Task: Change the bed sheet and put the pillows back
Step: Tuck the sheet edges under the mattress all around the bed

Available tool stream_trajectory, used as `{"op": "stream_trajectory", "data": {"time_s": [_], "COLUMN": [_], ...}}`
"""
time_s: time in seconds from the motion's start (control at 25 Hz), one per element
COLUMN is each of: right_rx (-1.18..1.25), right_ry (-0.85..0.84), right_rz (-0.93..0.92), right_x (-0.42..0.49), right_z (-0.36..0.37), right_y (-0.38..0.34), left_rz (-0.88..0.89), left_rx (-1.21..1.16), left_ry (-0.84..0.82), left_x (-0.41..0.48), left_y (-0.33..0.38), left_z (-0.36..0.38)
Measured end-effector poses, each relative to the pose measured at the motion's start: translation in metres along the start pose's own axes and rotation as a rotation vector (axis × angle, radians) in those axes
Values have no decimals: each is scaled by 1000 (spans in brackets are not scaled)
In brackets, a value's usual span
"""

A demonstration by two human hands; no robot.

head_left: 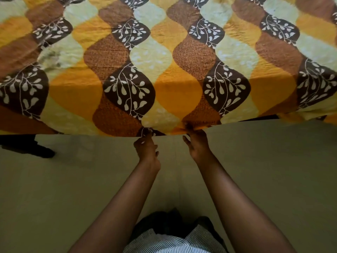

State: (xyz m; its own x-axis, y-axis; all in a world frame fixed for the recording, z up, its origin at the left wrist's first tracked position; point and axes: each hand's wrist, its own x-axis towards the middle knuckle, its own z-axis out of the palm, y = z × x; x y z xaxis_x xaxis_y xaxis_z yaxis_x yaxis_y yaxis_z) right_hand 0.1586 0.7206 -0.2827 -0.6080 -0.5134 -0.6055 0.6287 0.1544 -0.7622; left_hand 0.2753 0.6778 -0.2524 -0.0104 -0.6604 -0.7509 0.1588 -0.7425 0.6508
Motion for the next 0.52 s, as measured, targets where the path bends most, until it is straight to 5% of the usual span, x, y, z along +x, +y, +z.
{"op": "stream_trajectory", "data": {"time_s": [0.2,0.52], "right_rx": [-120,816], "right_ry": [47,-322], "right_rz": [7,128], "right_x": [-6,-33], "right_z": [4,-20], "right_y": [-3,-3], "left_rz": [-144,-199], "left_rx": [-438,-663], "left_ry": [-484,-648], "left_x": [-31,-23], "left_y": [13,4], "left_z": [4,-4]}}
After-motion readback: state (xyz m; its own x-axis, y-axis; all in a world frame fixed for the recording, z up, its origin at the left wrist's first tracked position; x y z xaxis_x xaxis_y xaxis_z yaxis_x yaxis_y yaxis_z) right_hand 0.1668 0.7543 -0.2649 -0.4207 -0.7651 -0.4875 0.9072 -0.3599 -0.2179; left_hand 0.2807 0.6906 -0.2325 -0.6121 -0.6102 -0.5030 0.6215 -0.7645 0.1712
